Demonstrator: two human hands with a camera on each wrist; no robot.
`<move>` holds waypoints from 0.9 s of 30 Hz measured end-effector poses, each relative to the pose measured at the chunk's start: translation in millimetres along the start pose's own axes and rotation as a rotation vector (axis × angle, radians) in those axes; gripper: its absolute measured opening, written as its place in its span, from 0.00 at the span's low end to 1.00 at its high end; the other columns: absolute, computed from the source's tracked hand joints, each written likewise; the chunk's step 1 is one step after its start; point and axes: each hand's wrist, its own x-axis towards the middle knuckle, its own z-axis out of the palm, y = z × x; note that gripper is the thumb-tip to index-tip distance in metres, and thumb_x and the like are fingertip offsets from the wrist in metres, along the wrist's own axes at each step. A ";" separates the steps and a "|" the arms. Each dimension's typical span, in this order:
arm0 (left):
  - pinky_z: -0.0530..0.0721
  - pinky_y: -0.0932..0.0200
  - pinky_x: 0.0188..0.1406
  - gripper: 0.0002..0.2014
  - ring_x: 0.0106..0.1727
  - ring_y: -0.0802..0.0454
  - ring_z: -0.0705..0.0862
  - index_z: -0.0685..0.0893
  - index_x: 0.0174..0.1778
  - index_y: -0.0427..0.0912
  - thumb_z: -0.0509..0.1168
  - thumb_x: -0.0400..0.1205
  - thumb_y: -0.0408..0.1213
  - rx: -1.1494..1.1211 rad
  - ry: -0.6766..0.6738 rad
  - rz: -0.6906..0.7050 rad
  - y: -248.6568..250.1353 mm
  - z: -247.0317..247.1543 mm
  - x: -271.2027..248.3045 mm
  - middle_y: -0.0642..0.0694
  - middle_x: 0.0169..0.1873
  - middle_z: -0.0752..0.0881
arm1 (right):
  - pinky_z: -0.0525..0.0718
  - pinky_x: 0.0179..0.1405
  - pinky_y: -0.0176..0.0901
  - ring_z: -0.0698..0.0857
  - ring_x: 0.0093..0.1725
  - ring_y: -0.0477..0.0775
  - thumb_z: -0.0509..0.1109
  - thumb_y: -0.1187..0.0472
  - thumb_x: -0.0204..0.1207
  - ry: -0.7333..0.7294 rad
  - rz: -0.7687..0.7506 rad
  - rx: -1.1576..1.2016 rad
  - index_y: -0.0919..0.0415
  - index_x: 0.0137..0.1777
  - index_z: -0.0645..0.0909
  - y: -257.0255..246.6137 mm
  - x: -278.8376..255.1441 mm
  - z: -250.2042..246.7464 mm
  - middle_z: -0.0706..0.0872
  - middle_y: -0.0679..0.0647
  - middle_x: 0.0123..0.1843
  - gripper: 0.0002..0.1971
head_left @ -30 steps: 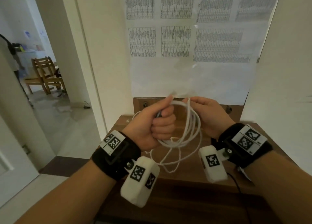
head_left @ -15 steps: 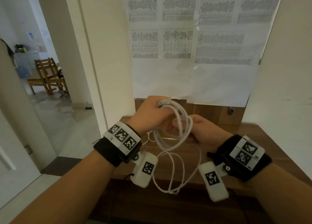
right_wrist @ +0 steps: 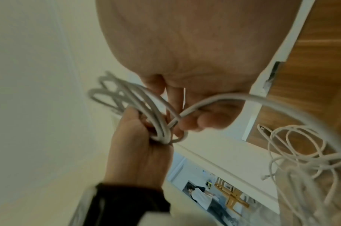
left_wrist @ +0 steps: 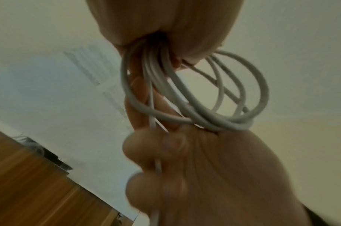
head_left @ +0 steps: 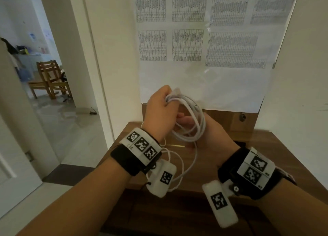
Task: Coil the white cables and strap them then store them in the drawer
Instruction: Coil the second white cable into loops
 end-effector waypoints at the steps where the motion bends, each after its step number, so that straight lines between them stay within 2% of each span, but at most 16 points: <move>1: 0.73 0.70 0.21 0.16 0.18 0.63 0.70 0.67 0.33 0.41 0.59 0.88 0.33 0.019 0.028 -0.018 -1.1 -1.5 2.8 0.46 0.25 0.70 | 0.80 0.17 0.37 0.83 0.21 0.52 0.57 0.42 0.83 -0.023 0.044 0.057 0.67 0.44 0.89 -0.1 -4.3 6.0 0.87 0.63 0.37 0.29; 3: 0.74 0.65 0.19 0.13 0.16 0.61 0.73 0.69 0.38 0.42 0.59 0.88 0.38 0.088 0.046 -0.043 -1.0 -2.4 5.9 0.48 0.25 0.73 | 0.80 0.22 0.39 0.82 0.26 0.53 0.53 0.29 0.75 -0.073 0.080 0.082 0.61 0.40 0.93 2.9 -7.1 15.2 0.88 0.60 0.39 0.38; 5: 0.76 0.62 0.19 0.07 0.15 0.60 0.77 0.71 0.48 0.44 0.59 0.88 0.42 0.168 0.052 -0.051 -1.7 -2.7 7.8 0.49 0.24 0.78 | 0.78 0.20 0.37 0.81 0.25 0.50 0.56 0.26 0.68 -0.006 -0.013 -0.121 0.55 0.43 0.92 10.4 -7.7 18.4 0.86 0.57 0.34 0.35; 7: 0.78 0.58 0.22 0.06 0.18 0.58 0.78 0.72 0.54 0.46 0.60 0.87 0.43 0.239 0.082 -0.039 -2.5 -4.3 9.0 0.50 0.23 0.78 | 0.75 0.20 0.35 0.77 0.23 0.47 0.61 0.28 0.71 0.136 -0.187 -0.483 0.55 0.46 0.90 19.1 -3.3 11.8 0.80 0.53 0.27 0.30; 9: 0.87 0.46 0.27 0.04 0.21 0.48 0.80 0.73 0.54 0.49 0.59 0.86 0.43 0.228 0.079 -0.060 -5.4 -5.7 11.4 0.48 0.24 0.78 | 0.73 0.24 0.35 0.76 0.24 0.43 0.62 0.36 0.78 0.263 -0.318 -0.635 0.63 0.45 0.82 22.3 2.7 4.0 0.77 0.50 0.27 0.27; 10: 0.89 0.40 0.29 0.04 0.21 0.47 0.81 0.75 0.55 0.49 0.59 0.86 0.41 0.187 0.053 -0.092 -4.7 -5.7 10.8 0.48 0.25 0.79 | 0.73 0.25 0.38 0.76 0.24 0.46 0.61 0.39 0.82 0.314 -0.369 -0.651 0.66 0.43 0.79 22.6 6.5 -2.0 0.77 0.52 0.27 0.26; 12: 0.90 0.41 0.31 0.06 0.20 0.53 0.79 0.81 0.53 0.42 0.59 0.87 0.37 0.085 -0.044 -0.153 -5.3 -5.1 8.4 0.49 0.25 0.78 | 0.71 0.26 0.44 0.74 0.24 0.54 0.60 0.42 0.86 0.402 -0.417 -0.668 0.70 0.37 0.78 19.2 13.7 -12.6 0.76 0.58 0.26 0.29; 14: 0.87 0.48 0.37 0.10 0.22 0.54 0.79 0.86 0.49 0.33 0.64 0.87 0.36 -0.067 -0.166 -0.245 -5.7 -7.4 7.2 0.51 0.22 0.77 | 0.71 0.23 0.43 0.73 0.21 0.53 0.60 0.43 0.87 0.448 -0.418 -0.644 0.64 0.30 0.78 17.0 18.9 -23.1 0.76 0.57 0.23 0.29; 16: 0.86 0.50 0.42 0.15 0.29 0.51 0.81 0.86 0.55 0.25 0.70 0.82 0.36 -0.307 -0.295 -0.392 -7.4 -11.6 8.4 0.48 0.25 0.79 | 0.70 0.21 0.42 0.73 0.18 0.51 0.61 0.43 0.87 0.466 -0.385 -0.587 0.58 0.27 0.77 15.5 22.8 -31.5 0.76 0.55 0.22 0.28; 17: 0.86 0.52 0.44 0.16 0.33 0.49 0.83 0.86 0.56 0.25 0.71 0.80 0.37 -0.446 -0.349 -0.475 -7.7 -14.2 9.0 0.47 0.28 0.81 | 0.69 0.20 0.41 0.72 0.17 0.50 0.61 0.43 0.87 0.460 -0.362 -0.566 0.58 0.27 0.77 14.5 23.9 -34.5 0.75 0.54 0.21 0.28; 18: 0.86 0.53 0.47 0.15 0.37 0.48 0.86 0.87 0.54 0.28 0.71 0.79 0.37 -0.558 -0.384 -0.546 -8.8 -16.8 9.6 0.45 0.31 0.83 | 0.68 0.19 0.40 0.71 0.16 0.50 0.61 0.43 0.86 0.441 -0.346 -0.559 0.60 0.28 0.78 13.0 25.1 -36.3 0.74 0.54 0.20 0.28; 20: 0.83 0.48 0.60 0.09 0.43 0.45 0.88 0.88 0.42 0.35 0.69 0.78 0.38 -0.692 -0.429 -0.640 -10.5 -19.6 8.4 0.43 0.35 0.87 | 0.67 0.18 0.39 0.69 0.15 0.50 0.61 0.43 0.87 0.393 -0.328 -0.553 0.61 0.29 0.78 10.1 26.9 -35.4 0.72 0.54 0.19 0.28; 22: 0.80 0.44 0.66 0.11 0.45 0.42 0.87 0.84 0.31 0.36 0.67 0.76 0.40 -0.738 -0.450 -0.663 -10.9 -17.1 4.6 0.39 0.37 0.88 | 0.66 0.17 0.37 0.68 0.14 0.50 0.60 0.45 0.88 0.360 -0.311 -0.519 0.60 0.31 0.76 9.6 28.6 -31.2 0.71 0.53 0.19 0.26; 24: 0.86 0.51 0.49 0.13 0.36 0.45 0.84 0.80 0.28 0.38 0.64 0.77 0.39 -0.799 -0.417 -0.647 -4.4 -10.1 0.8 0.40 0.33 0.85 | 0.65 0.15 0.34 0.67 0.14 0.47 0.60 0.46 0.88 0.328 -0.268 -0.468 0.59 0.32 0.76 10.1 28.5 -26.9 0.71 0.50 0.18 0.24; 25: 0.85 0.56 0.39 0.14 0.29 0.49 0.80 0.78 0.28 0.39 0.61 0.80 0.38 -0.863 -0.361 -0.647 -1.8 -6.3 0.0 0.42 0.29 0.82 | 0.63 0.14 0.34 0.67 0.14 0.47 0.61 0.45 0.87 0.305 -0.249 -0.458 0.58 0.33 0.77 10.9 28.9 -27.5 0.72 0.50 0.19 0.23; 27: 0.78 0.59 0.31 0.18 0.22 0.54 0.69 0.77 0.29 0.41 0.57 0.86 0.39 -0.967 -0.254 -0.618 0.9 -3.1 1.2 0.49 0.21 0.72 | 0.63 0.15 0.36 0.68 0.16 0.49 0.64 0.40 0.82 0.236 -0.210 -0.520 0.57 0.38 0.78 10.3 27.5 -29.6 0.75 0.52 0.22 0.21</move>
